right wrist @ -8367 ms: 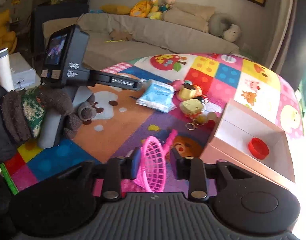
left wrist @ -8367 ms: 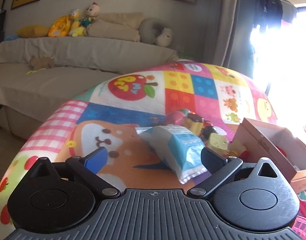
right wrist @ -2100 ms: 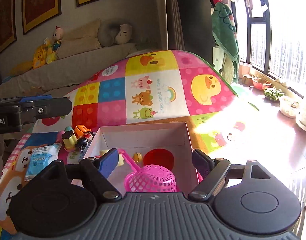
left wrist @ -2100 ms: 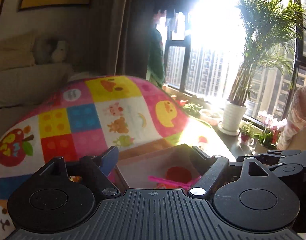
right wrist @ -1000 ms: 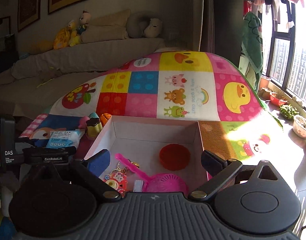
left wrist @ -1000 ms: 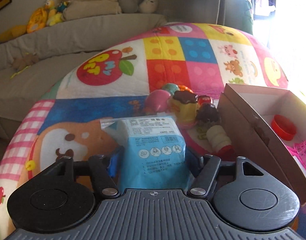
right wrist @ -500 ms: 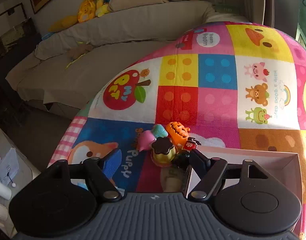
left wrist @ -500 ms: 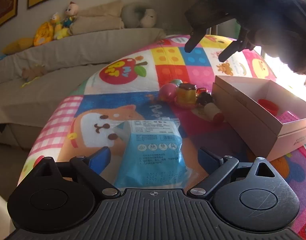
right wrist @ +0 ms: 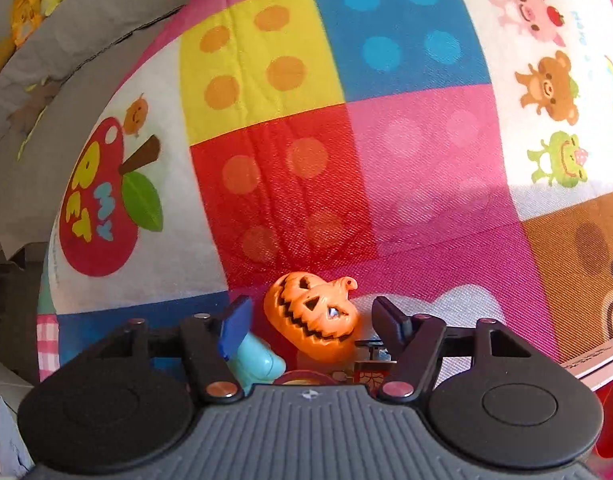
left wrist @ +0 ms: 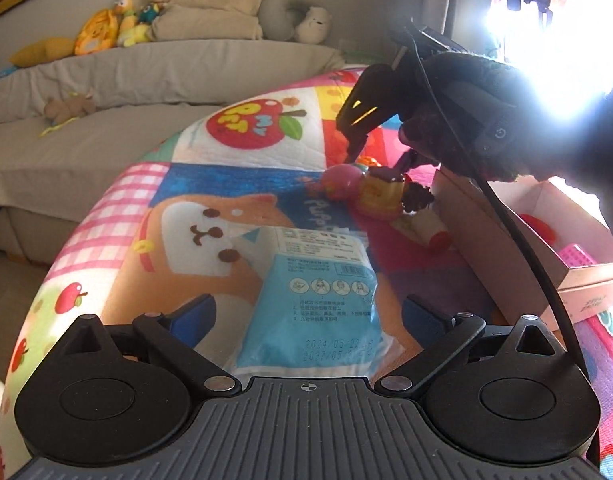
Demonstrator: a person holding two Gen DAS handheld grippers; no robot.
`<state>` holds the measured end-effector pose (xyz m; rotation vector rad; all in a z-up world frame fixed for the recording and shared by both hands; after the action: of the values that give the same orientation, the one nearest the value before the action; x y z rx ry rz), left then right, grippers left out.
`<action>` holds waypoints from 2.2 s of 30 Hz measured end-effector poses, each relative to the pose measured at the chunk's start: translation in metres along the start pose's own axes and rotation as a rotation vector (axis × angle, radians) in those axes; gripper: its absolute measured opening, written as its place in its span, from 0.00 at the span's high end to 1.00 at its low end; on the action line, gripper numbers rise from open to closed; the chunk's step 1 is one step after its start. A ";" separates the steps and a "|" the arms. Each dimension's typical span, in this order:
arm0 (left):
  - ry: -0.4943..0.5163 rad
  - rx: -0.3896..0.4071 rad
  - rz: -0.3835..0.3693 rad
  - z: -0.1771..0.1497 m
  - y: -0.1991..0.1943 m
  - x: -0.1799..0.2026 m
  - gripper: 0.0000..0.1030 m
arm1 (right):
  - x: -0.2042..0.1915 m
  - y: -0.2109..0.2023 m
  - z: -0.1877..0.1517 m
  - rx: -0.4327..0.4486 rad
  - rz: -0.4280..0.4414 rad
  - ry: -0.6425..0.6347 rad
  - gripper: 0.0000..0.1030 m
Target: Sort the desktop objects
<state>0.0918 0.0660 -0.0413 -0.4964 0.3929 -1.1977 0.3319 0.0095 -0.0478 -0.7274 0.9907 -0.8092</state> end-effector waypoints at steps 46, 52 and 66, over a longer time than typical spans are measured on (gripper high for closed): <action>0.005 -0.092 -0.038 -0.012 0.010 0.006 0.00 | 0.013 -0.199 -0.251 0.052 0.245 -0.272 0.65; -0.005 -0.067 -0.017 -0.010 0.006 0.002 0.00 | 0.054 -0.199 -0.289 0.230 0.110 -0.304 0.47; 0.194 0.067 -0.123 0.046 -0.014 0.078 0.31 | 0.115 -0.226 -0.319 0.558 -0.044 -0.215 0.11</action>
<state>0.1301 -0.0047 0.0023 -0.3511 0.4920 -1.3794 0.0206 -0.2534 -0.0288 -0.3431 0.5176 -0.9681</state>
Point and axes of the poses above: each gripper's, at about its wrist camera, not at the fingertips, and y roughly the way its jaws point, x to its right, z to its top, the point moved 10 cm from there along y, roughly the way its jaws point, and after that the axes turned 14 degrees about z, right-handed, at the moved point
